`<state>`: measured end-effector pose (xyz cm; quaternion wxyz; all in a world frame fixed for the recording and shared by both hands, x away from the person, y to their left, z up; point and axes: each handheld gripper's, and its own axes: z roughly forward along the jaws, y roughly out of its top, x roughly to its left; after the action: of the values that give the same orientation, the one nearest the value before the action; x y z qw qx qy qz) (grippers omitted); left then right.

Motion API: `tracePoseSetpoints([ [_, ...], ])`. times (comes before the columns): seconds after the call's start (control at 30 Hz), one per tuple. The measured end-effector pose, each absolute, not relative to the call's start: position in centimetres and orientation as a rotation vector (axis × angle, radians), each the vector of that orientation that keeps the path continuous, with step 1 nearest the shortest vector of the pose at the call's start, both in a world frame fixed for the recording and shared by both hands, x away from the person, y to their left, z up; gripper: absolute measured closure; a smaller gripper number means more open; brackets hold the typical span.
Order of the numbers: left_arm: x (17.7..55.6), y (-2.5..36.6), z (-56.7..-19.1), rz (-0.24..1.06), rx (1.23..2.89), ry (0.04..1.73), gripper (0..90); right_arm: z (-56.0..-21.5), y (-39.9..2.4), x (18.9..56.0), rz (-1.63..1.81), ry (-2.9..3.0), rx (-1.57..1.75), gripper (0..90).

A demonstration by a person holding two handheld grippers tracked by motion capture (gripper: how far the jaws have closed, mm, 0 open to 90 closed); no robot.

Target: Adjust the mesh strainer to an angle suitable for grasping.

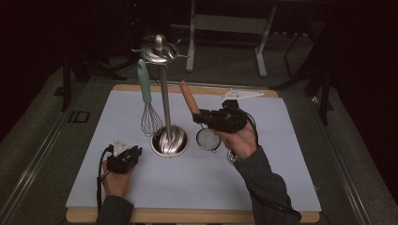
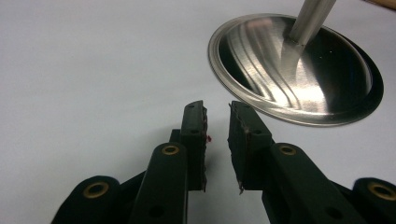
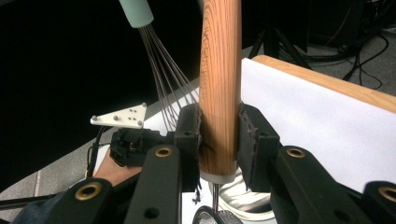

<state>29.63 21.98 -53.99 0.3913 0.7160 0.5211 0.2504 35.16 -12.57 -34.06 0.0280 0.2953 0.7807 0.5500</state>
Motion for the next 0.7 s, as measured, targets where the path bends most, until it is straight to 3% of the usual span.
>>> tracePoseSetpoints([
  [0.7, 29.7, 21.9, -54.0, 0.636, 1.826, 1.322, 76.5, -31.8, -13.3, 34.5, 1.736, 2.380, 0.834, 71.7],
])
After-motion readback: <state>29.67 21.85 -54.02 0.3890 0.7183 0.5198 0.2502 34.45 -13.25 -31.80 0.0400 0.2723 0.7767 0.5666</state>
